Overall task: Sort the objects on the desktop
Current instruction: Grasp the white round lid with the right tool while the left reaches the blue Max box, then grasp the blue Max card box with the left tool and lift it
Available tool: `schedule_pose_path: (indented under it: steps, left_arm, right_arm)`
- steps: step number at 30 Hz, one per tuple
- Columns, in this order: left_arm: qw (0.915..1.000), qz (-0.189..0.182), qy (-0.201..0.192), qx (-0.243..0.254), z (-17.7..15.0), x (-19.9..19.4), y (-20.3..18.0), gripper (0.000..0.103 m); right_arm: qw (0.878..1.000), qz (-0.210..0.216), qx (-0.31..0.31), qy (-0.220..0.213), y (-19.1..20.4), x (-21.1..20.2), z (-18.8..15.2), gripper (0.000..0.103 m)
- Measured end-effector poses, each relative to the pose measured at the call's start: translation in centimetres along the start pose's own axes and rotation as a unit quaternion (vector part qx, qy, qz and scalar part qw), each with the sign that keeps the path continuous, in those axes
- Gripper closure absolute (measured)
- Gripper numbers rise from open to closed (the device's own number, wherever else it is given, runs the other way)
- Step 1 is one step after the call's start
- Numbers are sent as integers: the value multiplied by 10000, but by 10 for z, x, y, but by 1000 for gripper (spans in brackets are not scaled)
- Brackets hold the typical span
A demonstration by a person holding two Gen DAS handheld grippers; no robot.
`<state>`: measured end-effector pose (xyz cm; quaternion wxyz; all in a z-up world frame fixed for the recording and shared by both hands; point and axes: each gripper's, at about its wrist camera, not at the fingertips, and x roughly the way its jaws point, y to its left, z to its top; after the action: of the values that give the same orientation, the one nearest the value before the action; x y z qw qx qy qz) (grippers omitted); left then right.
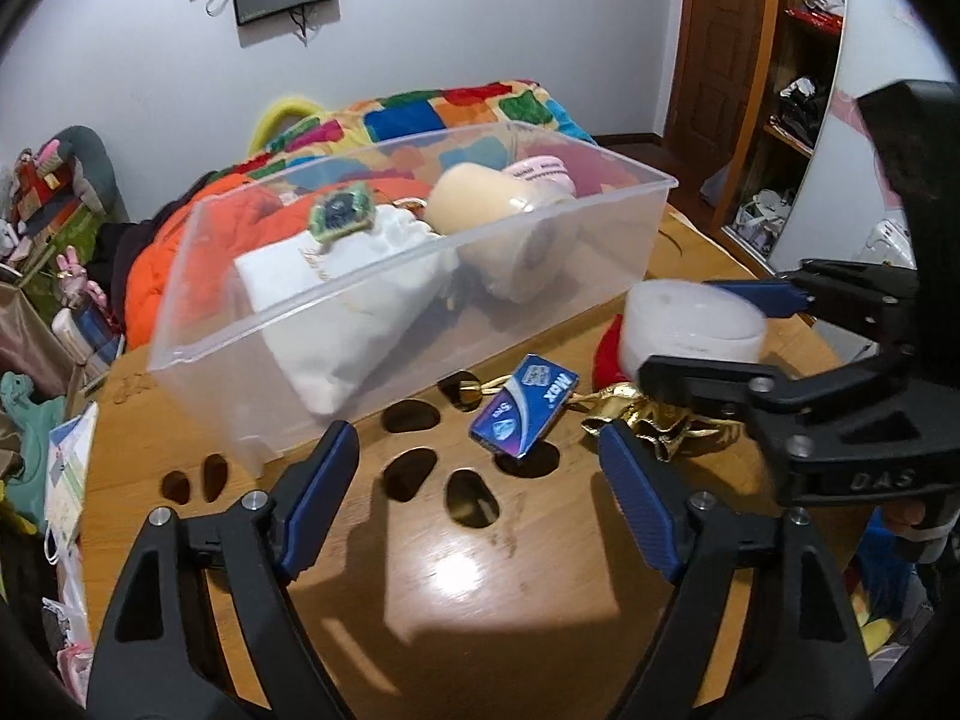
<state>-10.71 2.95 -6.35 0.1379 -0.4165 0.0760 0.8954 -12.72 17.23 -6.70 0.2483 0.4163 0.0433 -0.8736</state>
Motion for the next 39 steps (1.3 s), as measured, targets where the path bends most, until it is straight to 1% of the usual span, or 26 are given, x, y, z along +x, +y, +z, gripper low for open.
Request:
schedule_pose_path:
  steps: [1,3,5,8,10,13,16,19,21,24,26,34,39]
  left_arm:
    - [10000,22,44,2,1,2,-1,27]
    - [9998,26,176,-6,3,9,-2,36]
    - [9995,26,304,-32,5,15,-4,40]
    - [9992,62,391,-47,6,20,-5,40]
    - [9989,18,476,-57,5,23,-7,41]
    - [9978,-87,645,-126,6,30,-6,46]
    - [9979,-60,629,-122,7,31,-8,48]
    - [9981,-55,605,-82,9,32,-13,53]
    - [9983,-60,583,-45,10,33,-15,60]
    - [9984,-53,557,10,12,34,-18,66]
    - [9984,-69,552,26,14,35,-19,68]
    - [9985,-81,545,18,16,36,-19,73]
    - [9988,-107,482,-49,15,31,-17,75]
  right_arm:
    - [10000,-75,-30,-29,-1,-3,-1,39]
    - [10000,-24,-38,-50,-5,-7,-3,39]
    - [10000,-18,-35,-66,-8,-10,-4,39]
    - [9999,-28,-40,-110,-12,-12,-8,39]
    - [9999,-5,-7,-114,-15,-13,-10,39]
    - [9999,24,12,-104,-18,-12,-12,39]
    - [9999,97,39,-89,-20,-11,-14,39]
    - [9997,182,53,-120,-21,-13,-14,40]
    - [9997,200,23,-161,-20,-15,-14,40]
    - [9997,214,-64,-133,-17,-15,-15,40]
    - [9998,152,-127,-77,-15,-12,-16,40]
    - [9997,106,24,198,-24,-6,-32,40]
    - [9996,47,135,232,-28,-3,-42,40]
